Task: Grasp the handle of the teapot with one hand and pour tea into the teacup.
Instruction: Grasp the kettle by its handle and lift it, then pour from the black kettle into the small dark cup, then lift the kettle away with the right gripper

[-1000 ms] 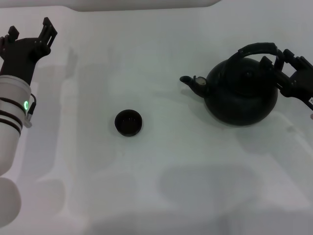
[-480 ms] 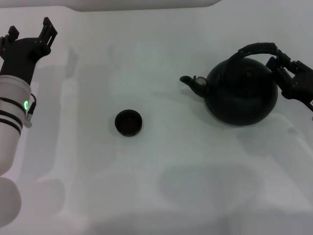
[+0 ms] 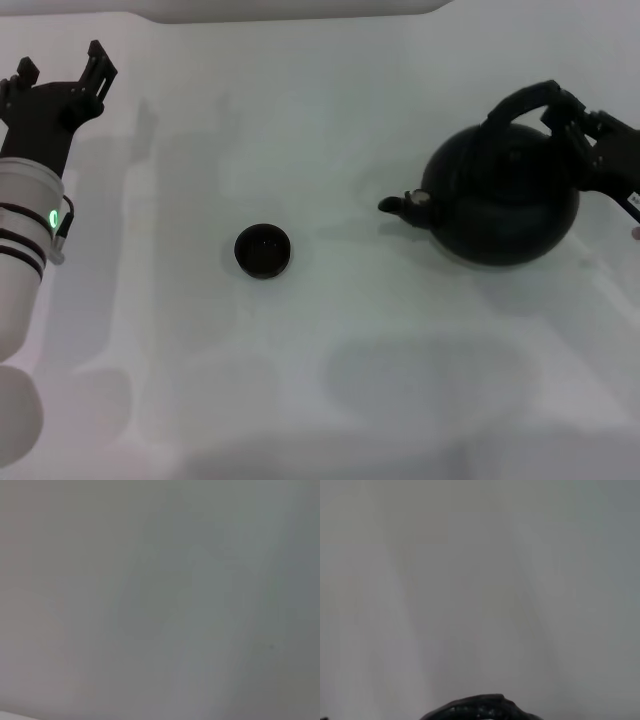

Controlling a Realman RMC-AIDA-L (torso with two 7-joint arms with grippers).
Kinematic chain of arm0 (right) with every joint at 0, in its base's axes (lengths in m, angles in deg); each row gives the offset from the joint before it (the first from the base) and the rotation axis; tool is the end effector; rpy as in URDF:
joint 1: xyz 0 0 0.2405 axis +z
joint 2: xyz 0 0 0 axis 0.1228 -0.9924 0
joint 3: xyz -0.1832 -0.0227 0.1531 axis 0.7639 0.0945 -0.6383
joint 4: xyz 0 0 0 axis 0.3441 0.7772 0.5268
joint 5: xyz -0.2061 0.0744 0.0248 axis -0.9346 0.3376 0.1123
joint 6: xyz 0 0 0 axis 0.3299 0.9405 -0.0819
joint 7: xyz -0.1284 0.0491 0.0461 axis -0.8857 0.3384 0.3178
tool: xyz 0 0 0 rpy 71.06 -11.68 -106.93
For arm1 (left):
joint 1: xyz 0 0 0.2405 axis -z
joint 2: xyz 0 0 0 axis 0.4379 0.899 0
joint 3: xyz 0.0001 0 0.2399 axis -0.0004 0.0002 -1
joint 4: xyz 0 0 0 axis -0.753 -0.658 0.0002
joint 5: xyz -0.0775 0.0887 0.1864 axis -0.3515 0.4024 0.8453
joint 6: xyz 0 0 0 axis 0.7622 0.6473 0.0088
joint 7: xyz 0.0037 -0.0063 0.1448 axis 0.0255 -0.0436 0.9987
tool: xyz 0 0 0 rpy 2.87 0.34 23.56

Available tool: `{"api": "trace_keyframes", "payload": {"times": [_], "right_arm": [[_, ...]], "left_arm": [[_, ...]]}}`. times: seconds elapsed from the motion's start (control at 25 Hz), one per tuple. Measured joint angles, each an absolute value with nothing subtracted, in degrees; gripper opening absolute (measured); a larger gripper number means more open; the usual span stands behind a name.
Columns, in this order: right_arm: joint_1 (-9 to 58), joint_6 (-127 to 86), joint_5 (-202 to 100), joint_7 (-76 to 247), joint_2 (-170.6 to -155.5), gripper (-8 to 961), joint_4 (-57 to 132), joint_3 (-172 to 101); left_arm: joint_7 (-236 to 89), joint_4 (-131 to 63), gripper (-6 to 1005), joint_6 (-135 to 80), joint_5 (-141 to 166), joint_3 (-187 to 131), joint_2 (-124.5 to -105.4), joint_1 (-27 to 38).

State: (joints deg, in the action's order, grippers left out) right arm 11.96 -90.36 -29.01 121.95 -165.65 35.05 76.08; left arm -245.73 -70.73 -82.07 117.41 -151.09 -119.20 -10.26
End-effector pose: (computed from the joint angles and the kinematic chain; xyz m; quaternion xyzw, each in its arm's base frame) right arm 0.3285 0.2763 -0.0205 -0.7740 0.2975 0.3891 0.4013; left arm -0.2880 0.3342 -0.0463 -0.6299 -0.3788 -0.3079 0.6041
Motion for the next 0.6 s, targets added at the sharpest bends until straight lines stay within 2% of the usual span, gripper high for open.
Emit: {"api": "trace_keyframes", "payload": {"times": [0.6], "right_arm": [[16.17,-87.37,-33.73,107.33,-165.64,181,27.25,76.52]], "left_arm": [[-245.73,-70.72,891,-82.07,117.38,-151.9,-119.2,-10.74]]}}
